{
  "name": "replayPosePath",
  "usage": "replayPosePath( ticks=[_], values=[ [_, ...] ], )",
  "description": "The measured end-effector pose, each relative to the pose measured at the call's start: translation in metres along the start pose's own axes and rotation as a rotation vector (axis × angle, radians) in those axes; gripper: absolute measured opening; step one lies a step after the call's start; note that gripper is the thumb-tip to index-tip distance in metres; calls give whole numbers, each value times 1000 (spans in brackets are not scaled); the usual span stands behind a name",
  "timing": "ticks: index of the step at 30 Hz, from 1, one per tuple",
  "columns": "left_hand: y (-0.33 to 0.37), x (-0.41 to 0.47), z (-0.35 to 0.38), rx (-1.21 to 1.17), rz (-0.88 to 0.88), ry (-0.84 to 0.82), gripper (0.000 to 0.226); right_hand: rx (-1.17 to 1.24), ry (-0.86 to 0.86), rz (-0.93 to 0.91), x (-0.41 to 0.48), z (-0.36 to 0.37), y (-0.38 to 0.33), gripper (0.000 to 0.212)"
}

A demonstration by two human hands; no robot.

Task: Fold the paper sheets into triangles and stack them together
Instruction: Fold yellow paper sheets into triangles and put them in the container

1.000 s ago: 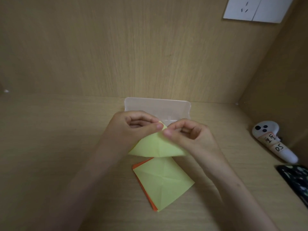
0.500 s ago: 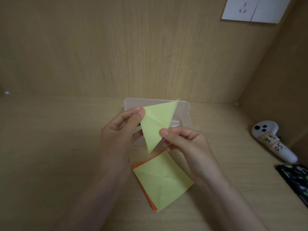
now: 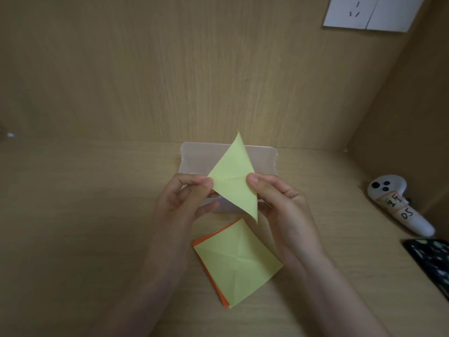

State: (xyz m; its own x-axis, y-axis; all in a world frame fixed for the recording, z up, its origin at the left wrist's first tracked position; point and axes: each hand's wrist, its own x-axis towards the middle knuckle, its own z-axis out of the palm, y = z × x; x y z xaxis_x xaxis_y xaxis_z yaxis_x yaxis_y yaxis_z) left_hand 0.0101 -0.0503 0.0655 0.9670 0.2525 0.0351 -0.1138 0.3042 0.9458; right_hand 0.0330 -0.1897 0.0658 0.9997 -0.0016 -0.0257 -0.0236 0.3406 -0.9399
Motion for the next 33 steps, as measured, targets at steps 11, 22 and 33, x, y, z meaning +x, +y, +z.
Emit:
replayPosePath(
  ticks=[11, 22, 33],
  values=[
    [26, 12, -7, 307, -124, -248, 55, -302, -211, -71, -8, -3, -18, 4],
    [21, 6, -2, 282, -138, -219, 21, -428, -255, -107, -11, -4, -19, 6],
    [22, 1, 4, 238, -132, -46, 10, -346, -254, -52, -12, 0, -21, 5]
  ],
)
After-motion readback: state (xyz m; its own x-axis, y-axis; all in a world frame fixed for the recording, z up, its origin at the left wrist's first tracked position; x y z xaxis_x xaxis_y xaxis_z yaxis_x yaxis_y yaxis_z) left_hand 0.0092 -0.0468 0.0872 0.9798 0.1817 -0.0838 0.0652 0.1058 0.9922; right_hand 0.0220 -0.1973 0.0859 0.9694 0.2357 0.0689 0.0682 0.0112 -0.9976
